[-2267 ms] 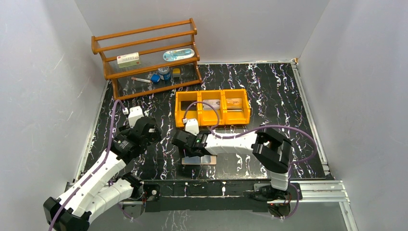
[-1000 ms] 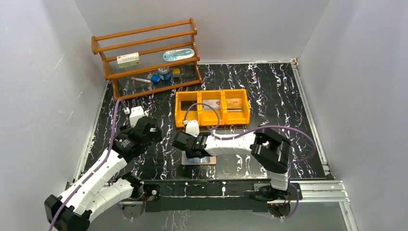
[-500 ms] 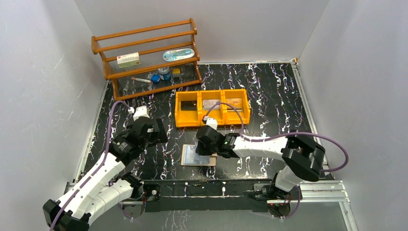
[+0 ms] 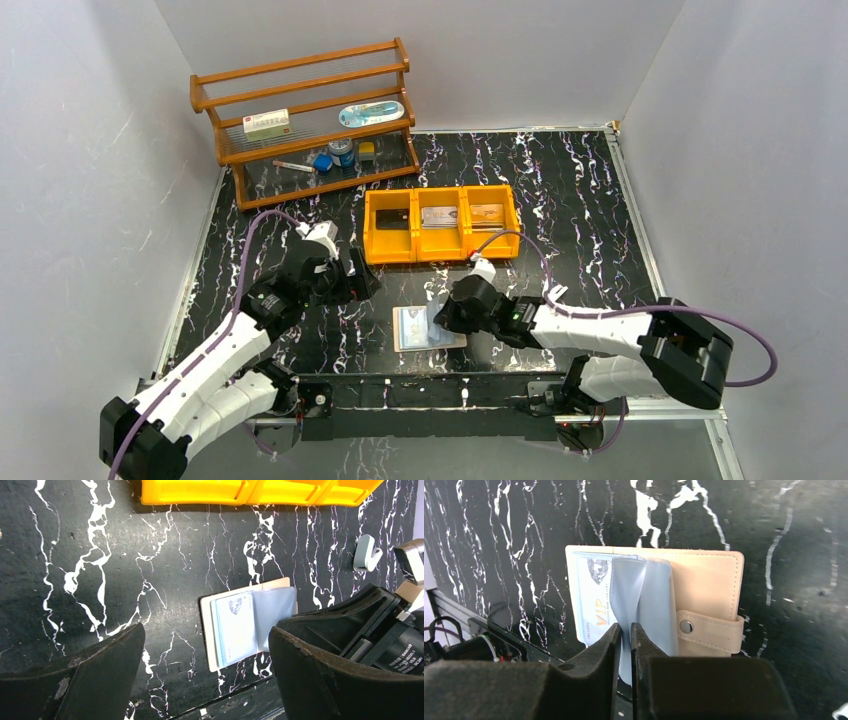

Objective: Take the credit cards out of the card holder

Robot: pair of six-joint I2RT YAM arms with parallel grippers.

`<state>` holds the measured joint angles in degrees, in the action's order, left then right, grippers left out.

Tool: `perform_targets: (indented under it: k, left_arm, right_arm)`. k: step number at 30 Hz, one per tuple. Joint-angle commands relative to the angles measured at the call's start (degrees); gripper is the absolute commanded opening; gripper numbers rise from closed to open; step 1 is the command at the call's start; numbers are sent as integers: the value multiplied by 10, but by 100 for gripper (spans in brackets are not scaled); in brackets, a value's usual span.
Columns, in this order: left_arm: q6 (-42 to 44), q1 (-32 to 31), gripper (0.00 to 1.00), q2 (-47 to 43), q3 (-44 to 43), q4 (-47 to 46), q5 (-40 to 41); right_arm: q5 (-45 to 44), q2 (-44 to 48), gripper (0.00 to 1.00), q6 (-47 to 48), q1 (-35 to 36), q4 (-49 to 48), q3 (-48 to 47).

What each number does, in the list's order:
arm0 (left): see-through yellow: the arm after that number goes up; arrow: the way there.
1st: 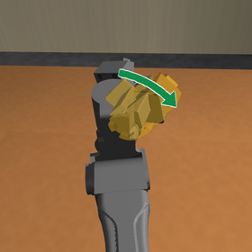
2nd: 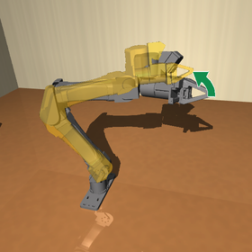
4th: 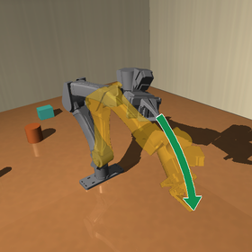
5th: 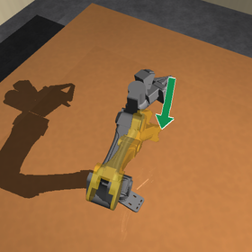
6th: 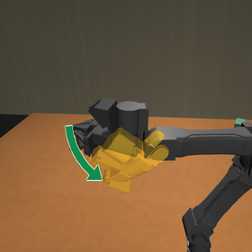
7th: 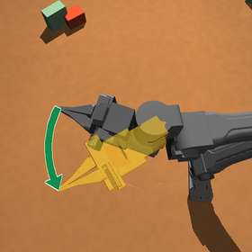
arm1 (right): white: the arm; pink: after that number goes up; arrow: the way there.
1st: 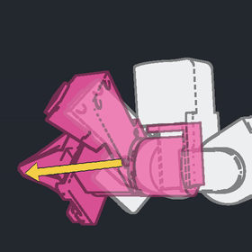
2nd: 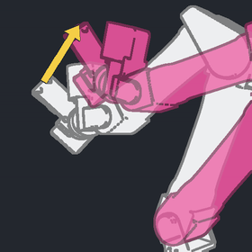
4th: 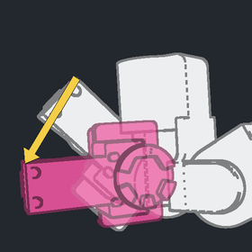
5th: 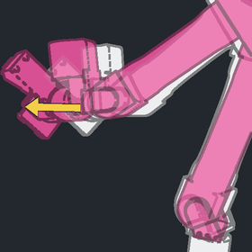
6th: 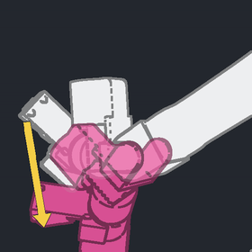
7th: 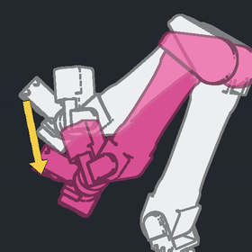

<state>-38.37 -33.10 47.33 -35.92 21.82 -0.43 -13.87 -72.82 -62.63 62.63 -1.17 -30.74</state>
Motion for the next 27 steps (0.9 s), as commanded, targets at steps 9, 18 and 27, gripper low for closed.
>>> perform_targets:
  k: [9, 18, 27]
  left_arm:
    - [-16, 2, 92, -1, 26, -22, -41]
    - [-13, 2, 92, -3, 30, -18, -33]
    - [-27, 2, 94, -21, 16, 36, 45]
  right_arm:
    - [-123, 90, 36, -72, -10, 166, 4]
    - [-117, 163, 39, 17, -10, 142, -31]
    - [10, -31, 52, 104, 13, 124, -164]
